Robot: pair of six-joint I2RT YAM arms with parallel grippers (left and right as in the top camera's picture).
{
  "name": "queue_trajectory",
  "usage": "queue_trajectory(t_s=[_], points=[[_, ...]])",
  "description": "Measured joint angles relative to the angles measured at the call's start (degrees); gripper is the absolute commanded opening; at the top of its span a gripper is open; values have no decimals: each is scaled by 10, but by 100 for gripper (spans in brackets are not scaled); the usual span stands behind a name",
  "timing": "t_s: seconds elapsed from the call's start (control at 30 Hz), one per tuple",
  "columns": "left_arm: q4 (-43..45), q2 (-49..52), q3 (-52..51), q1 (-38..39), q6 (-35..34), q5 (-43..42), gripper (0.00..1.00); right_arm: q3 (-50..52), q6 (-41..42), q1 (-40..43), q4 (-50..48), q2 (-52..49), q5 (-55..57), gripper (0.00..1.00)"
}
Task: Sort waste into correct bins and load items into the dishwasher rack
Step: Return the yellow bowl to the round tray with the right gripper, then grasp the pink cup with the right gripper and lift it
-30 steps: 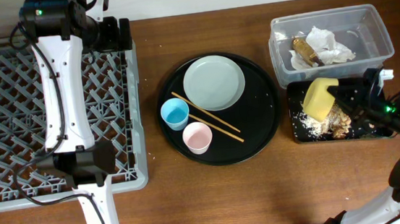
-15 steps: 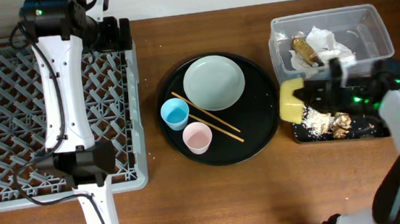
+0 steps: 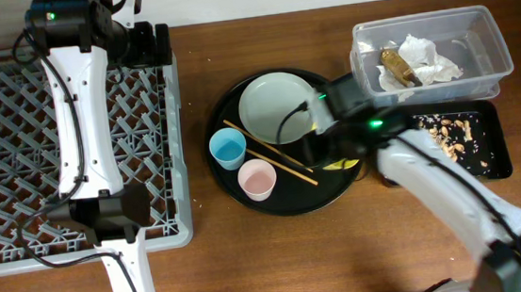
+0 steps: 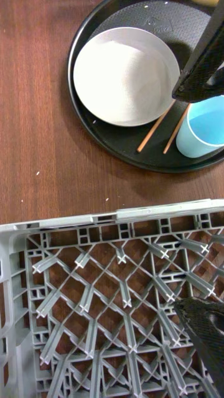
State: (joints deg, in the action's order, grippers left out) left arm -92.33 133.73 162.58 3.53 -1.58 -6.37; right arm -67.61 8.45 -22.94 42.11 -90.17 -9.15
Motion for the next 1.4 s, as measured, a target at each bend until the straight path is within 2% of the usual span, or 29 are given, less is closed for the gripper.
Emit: queue_trajectory(t_s=[0.3, 0.33, 0.4, 0.43, 0.47, 0.57, 0.67, 0.87, 0.97, 1.4], points=[[0, 0, 0, 0, 0, 0, 99, 0, 19, -24, -51, -115, 103, 6], [0, 0, 0, 0, 0, 0, 99, 0, 19, -24, -52, -118, 105, 15], [0, 0, 0, 0, 0, 0, 99, 0, 20, -24, -53, -119, 109, 41], [0, 0, 0, 0, 0, 0, 99, 0, 18, -24, -54, -119, 111, 49], [0, 0, 0, 0, 0, 0, 99, 0, 17, -24, -53, -119, 111, 50], [0, 0, 0, 0, 0, 0, 99, -2, 16, -24, -44, -119, 106, 51], [0, 0, 0, 0, 0, 0, 99, -40, 16, -24, 7, -119, 82, 51], [0, 0, 0, 0, 0, 0, 99, -209, 16, -24, 141, -118, 33, 54], [0, 0, 0, 0, 0, 0, 99, -266, 17, -24, 157, -110, -5, 54], [0, 0, 0, 0, 0, 0, 99, -238, 51, -66, 169, -111, -62, 55]])
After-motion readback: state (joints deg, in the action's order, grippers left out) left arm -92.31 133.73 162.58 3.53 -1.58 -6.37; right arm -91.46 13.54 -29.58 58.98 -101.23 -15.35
